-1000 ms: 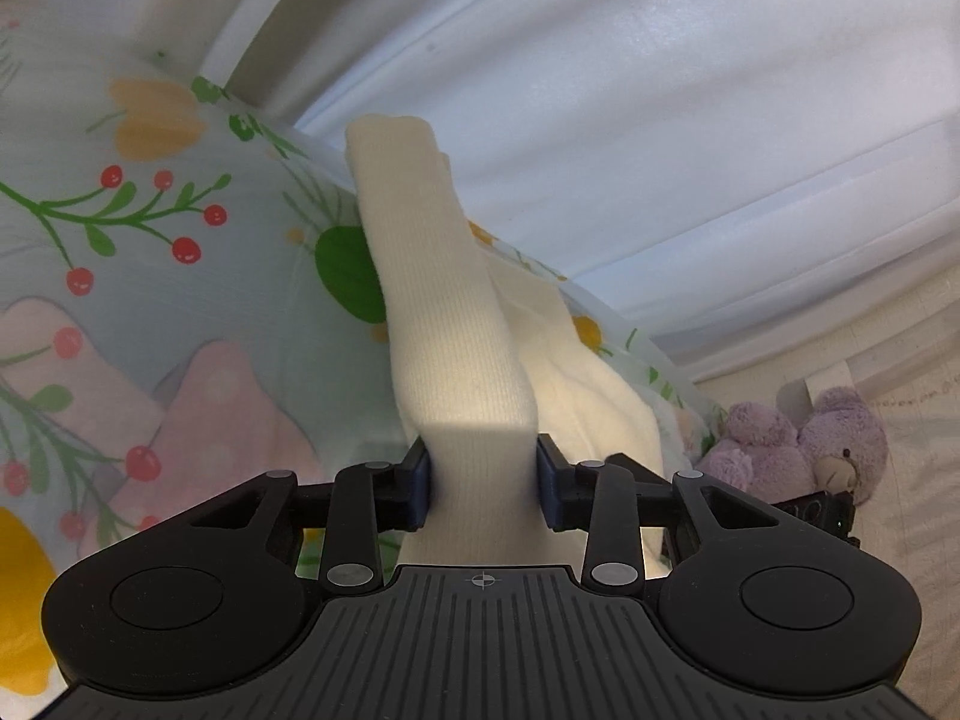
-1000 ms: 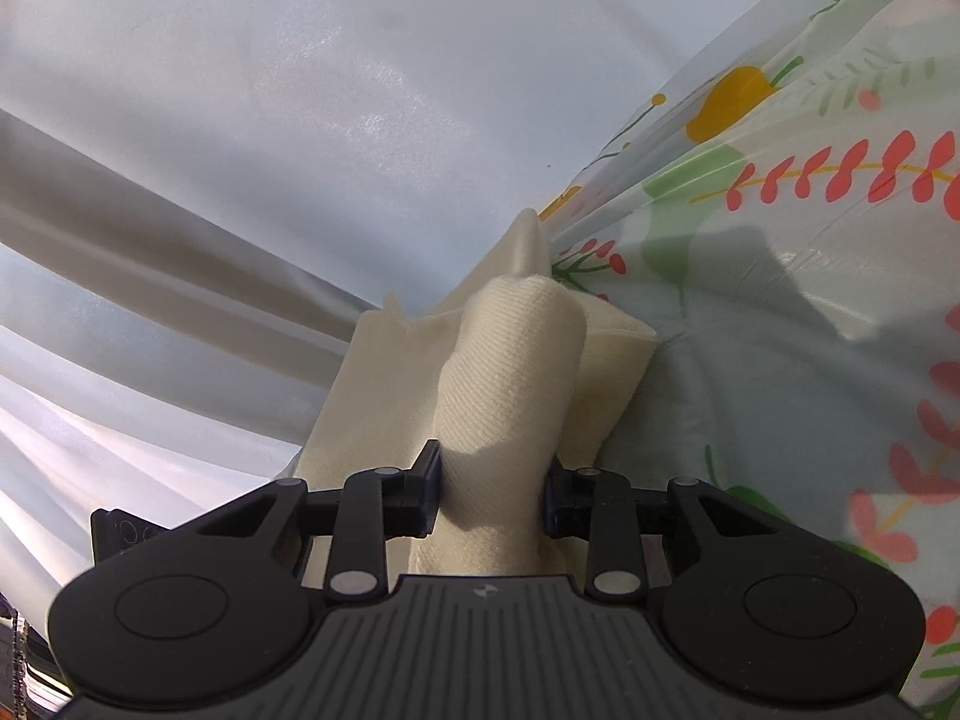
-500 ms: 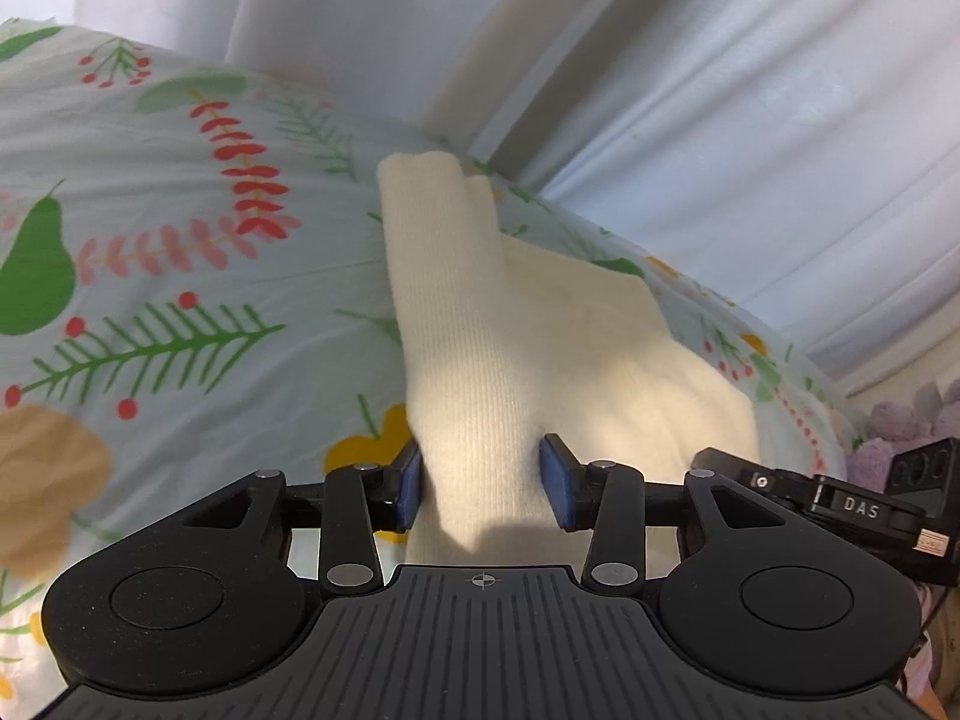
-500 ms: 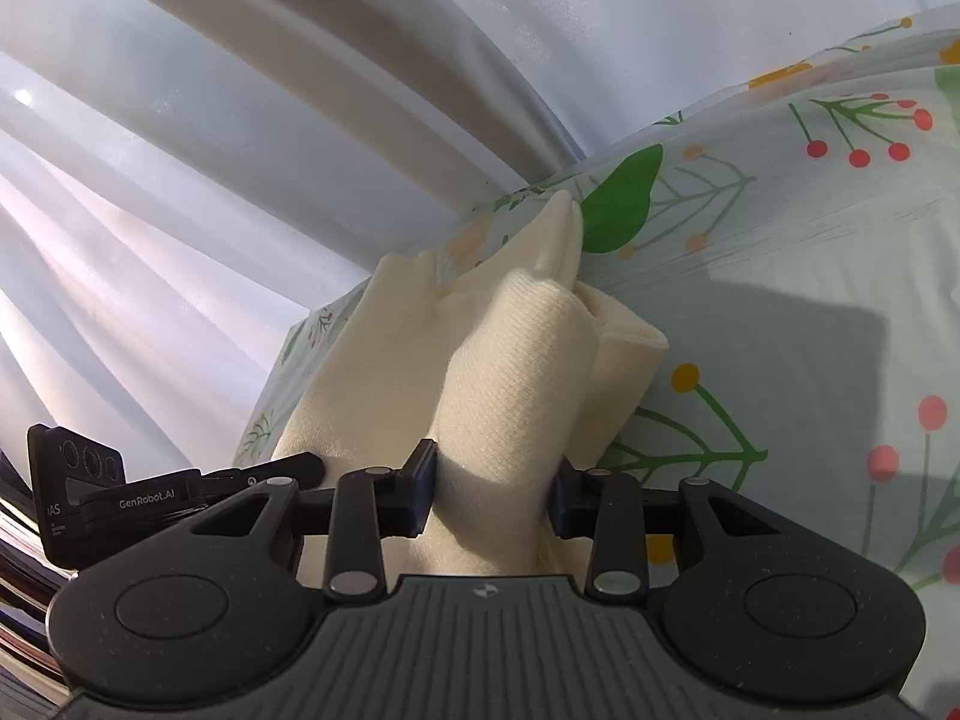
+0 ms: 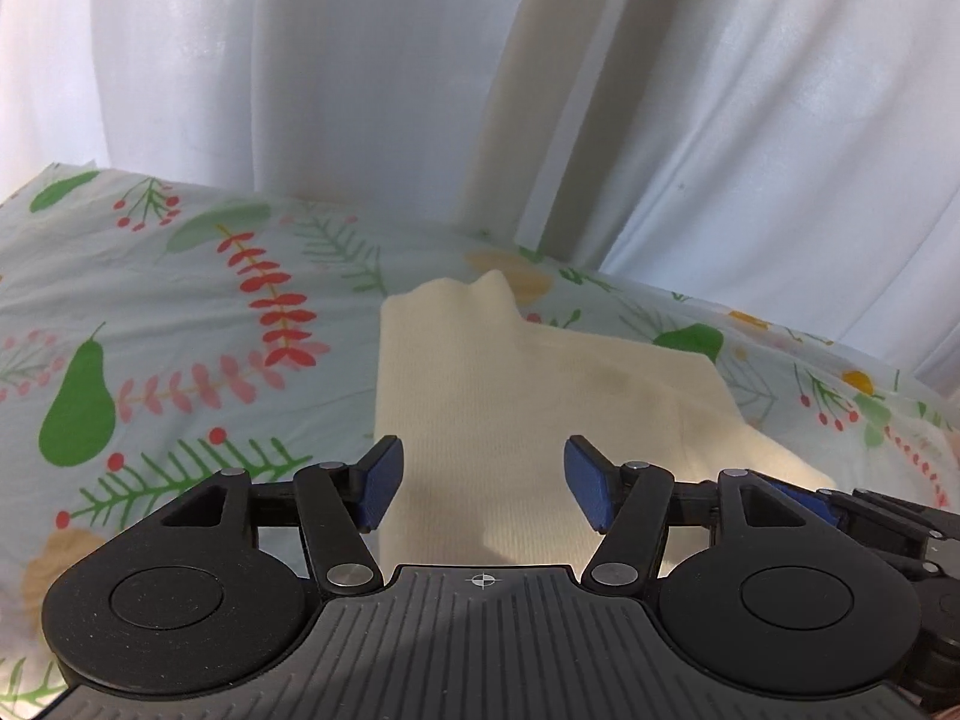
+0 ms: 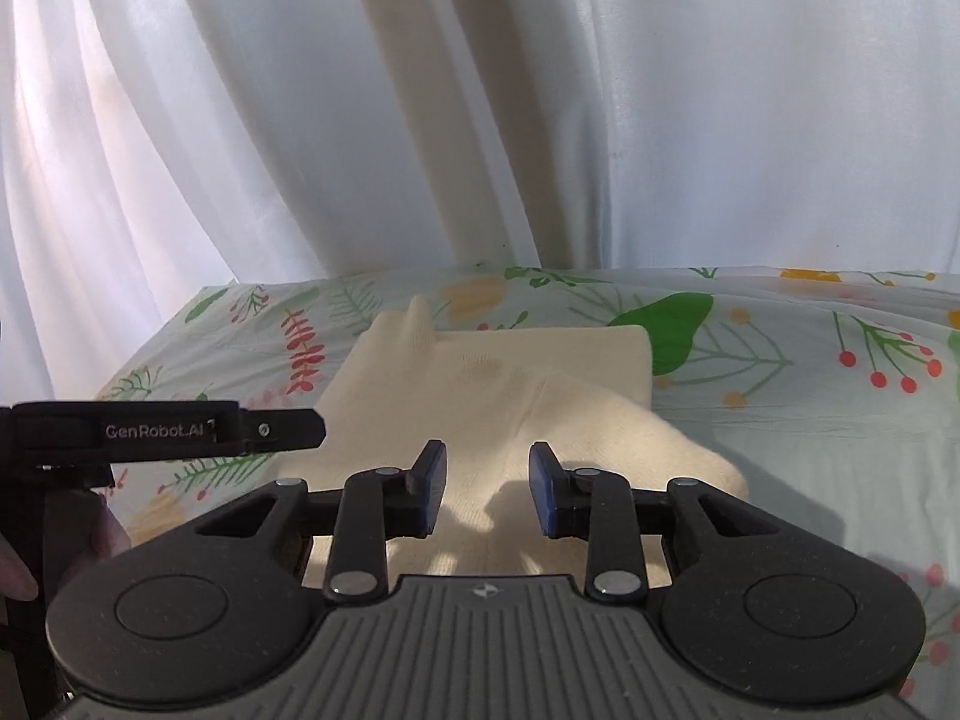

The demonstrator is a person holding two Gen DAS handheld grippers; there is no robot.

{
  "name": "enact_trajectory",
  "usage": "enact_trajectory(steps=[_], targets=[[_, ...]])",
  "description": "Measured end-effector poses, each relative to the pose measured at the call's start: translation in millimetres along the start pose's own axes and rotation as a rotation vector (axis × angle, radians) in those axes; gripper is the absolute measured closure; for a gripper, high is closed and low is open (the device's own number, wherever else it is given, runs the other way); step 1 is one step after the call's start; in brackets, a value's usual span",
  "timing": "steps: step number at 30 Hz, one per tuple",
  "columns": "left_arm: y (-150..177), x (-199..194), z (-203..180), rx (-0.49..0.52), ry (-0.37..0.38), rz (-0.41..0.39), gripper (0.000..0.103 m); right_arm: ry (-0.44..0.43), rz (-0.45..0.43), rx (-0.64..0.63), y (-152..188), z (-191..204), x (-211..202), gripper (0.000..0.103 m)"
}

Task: Fold small clothes

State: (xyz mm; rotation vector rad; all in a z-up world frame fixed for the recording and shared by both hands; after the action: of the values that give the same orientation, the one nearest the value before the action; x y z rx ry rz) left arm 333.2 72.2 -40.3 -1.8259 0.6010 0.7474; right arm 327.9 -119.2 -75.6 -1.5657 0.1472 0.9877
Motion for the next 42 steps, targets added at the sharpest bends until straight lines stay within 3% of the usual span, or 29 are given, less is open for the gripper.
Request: enact_trajectory(steps=[4,6,9,11,15,17,20,24,28,30,34,36,39,42], targets=[[4.1,32.4,-11.7,0.044,-0.061,0.03,0.038,0.168,-0.01,-0.118,12.7,-11.9,17.8,0.076],[6.5,41.1,-12.5,0.034,-0.075,0.038,0.031,0.148,-0.03,-0.062,15.4,-27.0,18.1,0.076],[9.1,49.1,-13.3,0.06,-0.098,0.014,0.02,0.223,-0.026,-0.068,17.2,-34.6,20.1,0.077],[9.4,51.8,-12.6,0.055,-0.118,0.0,0.013,0.204,-0.043,-0.033,21.1,-41.0,17.9,0.077],[5.5,45.9,1.9,-0.056,-0.094,0.053,0.013,0.202,-0.026,0.015,23.4,-41.3,-0.3,0.076],[9.4,29.7,11.1,-0.087,-0.056,0.074,0.021,0.181,-0.03,0.035,28.3,-39.1,-24.5,0.065],[30.5,-11.2,27.5,-0.097,0.044,0.075,0.021,0.068,-0.062,0.123,50.4,-38.2,-77.2,0.053],[73.0,-58.6,46.5,-0.1,0.103,0.095,0.021,-0.105,-0.05,0.311,94.2,-36.2,-122.4,0.049],[111.2,-86.3,52.3,-0.057,0.141,0.15,0.021,-0.116,-0.008,0.344,121.8,-23.6,-130.0,0.05],[123.7,-87.9,48.7,0.003,0.148,0.163,0.021,-0.1,-0.008,0.311,122.0,-16.1,-126.4,0.05],[130.4,-80.1,34.6,0.12,0.061,0.116,0.023,-0.031,-0.042,0.127,111.8,5.1,-116.3,0.054],[129.6,-76.6,27.4,0.162,0.014,0.094,0.027,-0.019,-0.048,0.035,108.5,17.1,-112.2,0.065],[126.9,-77.3,26.6,0.145,0.007,0.075,0.029,-0.03,-0.058,-0.023,107.0,24.9,-109.8,0.071],[121.3,-74.2,35.1,0.066,0.021,0.096,0.032,-0.024,0.006,-0.035,109.4,26.3,-97.7,0.086]])
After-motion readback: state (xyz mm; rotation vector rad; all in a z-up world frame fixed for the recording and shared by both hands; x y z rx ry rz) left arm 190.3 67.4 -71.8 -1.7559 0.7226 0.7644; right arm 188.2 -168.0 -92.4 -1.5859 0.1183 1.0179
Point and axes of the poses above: each gripper's, at about its wrist camera, not at the fingertips, and x roughly the way its jaws point, z to its left, y to its underside, the point moved 2 cm from there along x, roughly the way its jaws point, and after that the axes turned 9 degrees about -x, right-handed, at the moved point
